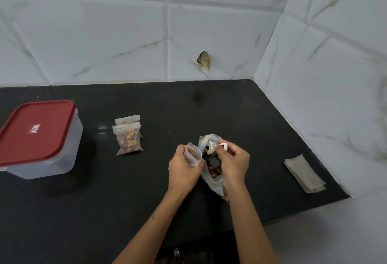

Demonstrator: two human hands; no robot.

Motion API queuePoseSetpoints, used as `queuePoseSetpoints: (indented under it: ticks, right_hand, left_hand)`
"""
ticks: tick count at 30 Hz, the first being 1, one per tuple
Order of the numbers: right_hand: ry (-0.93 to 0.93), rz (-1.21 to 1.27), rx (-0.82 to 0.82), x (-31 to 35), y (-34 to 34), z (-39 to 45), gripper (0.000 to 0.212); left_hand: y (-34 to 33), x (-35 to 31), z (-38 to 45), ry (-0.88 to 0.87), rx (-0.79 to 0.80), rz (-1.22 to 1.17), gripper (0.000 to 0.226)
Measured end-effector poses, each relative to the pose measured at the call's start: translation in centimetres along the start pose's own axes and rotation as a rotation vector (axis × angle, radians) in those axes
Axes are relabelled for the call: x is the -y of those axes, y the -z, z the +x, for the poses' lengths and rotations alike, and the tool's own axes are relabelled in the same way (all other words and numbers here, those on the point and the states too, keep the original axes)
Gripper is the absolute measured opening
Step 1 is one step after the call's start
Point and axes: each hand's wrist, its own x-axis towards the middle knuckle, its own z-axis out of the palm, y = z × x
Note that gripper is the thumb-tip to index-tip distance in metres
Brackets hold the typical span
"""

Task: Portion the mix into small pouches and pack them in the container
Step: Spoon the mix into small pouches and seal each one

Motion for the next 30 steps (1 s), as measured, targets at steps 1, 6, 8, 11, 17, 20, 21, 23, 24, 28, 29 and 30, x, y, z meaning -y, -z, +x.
queuePoseSetpoints:
  ticks: [1,6,8,11,17,20,21,23,24,28,29,30]
  right_hand:
    - [-0.018,0.04,-0.015,0.0,0.2,0.0,0.016]
    - [-0.008,0.02,0.01,1.5,2.5,0.2,0.021]
    - [0.017,-0.029,0.099,2.4,3.5,0.1,0.02]
    - [0.084,-0.207,0.218,3.2,4.7,0.0,0.017]
    - [0.246,-0.544,0.414,4.3,6.2,-0.3,0.013]
    - [0.282,-0.724,0.504,4.6,6.2,-0.7,0.014]
    - [0.289,-0.794,0.519,4.7,6.0,-0.8,0.014]
    - [0.3,-0.887,0.519,4.6,5.5,-1.0,0.009]
    - [0.307,-0.918,0.513,4.5,5.1,-1.1,0.006]
    - [0.306,-0.972,0.511,3.6,4.3,-1.3,0.008]
    - [0.3,-0.972,0.499,3.3,4.2,-1.4,0.008]
    - [0.298,-0.966,0.483,3.0,4.2,-1.4,0.008]
  left_hand:
    - [0.0,0.1,0.0,-0.002,0.0,0.0,0.032]
    - [-0.2,0.1,-0.2,0.013,-0.025,-0.01,0.031]
    - [-0.3,0.1,-0.2,0.026,-0.037,-0.015,0.03]
    - [-0.3,0.1,-0.3,0.035,-0.033,-0.018,0.03]
    - [-0.2,0.1,-0.2,0.063,-0.016,-0.022,0.031]
    - [-0.3,0.2,-0.2,0.082,-0.016,-0.034,0.031]
    - [-0.3,0.2,-0.2,0.082,-0.017,-0.034,0.031]
    - [-0.4,0.2,-0.2,0.079,-0.023,-0.03,0.029]
    - [-0.4,0.3,-0.2,0.079,-0.025,-0.029,0.029]
    - [-0.5,0.4,-0.1,0.1,-0.021,-0.025,0.029]
    - [-0.5,0.5,-0.1,0.104,-0.02,-0.023,0.029]
    - [-0.5,0.5,-0.1,0.106,-0.018,-0.021,0.029]
